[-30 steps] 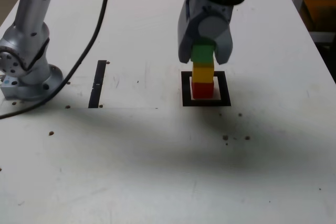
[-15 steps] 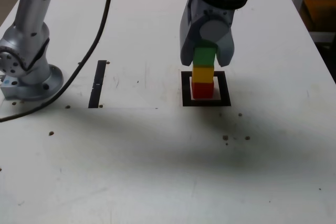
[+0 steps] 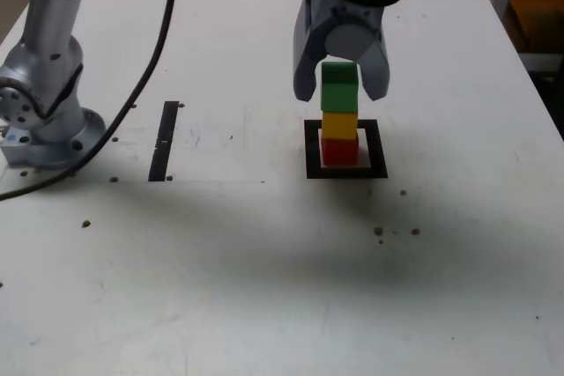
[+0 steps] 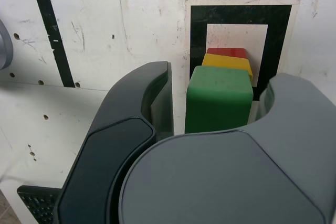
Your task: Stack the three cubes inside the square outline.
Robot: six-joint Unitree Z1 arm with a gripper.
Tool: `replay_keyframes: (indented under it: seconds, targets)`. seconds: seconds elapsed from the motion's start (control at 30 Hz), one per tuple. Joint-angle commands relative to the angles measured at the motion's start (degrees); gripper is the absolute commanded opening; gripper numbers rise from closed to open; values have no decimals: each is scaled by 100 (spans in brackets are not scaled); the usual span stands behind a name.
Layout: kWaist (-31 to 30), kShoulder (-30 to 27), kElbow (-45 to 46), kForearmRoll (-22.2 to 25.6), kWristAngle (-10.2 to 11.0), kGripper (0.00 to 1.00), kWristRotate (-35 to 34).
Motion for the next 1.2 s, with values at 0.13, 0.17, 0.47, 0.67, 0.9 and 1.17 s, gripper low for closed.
replay_keyframes:
  seconds: [0.13, 0.17, 0.47, 0.67, 0.9, 1.17]
  targets:
    - [-33, -33, 52, -50, -37, 92, -3]
    - [-35, -49, 65, -52, -39, 93, -4]
    - [-138, -1354, 890, -384, 33, 97, -81]
    - [-333, -2611, 1842, -227, 166, 100, -233]
    - [-363, -3022, 3193, -171, 302, 100, -393]
    - [-632, -3186, 4468, -776, 263, 100, -321]
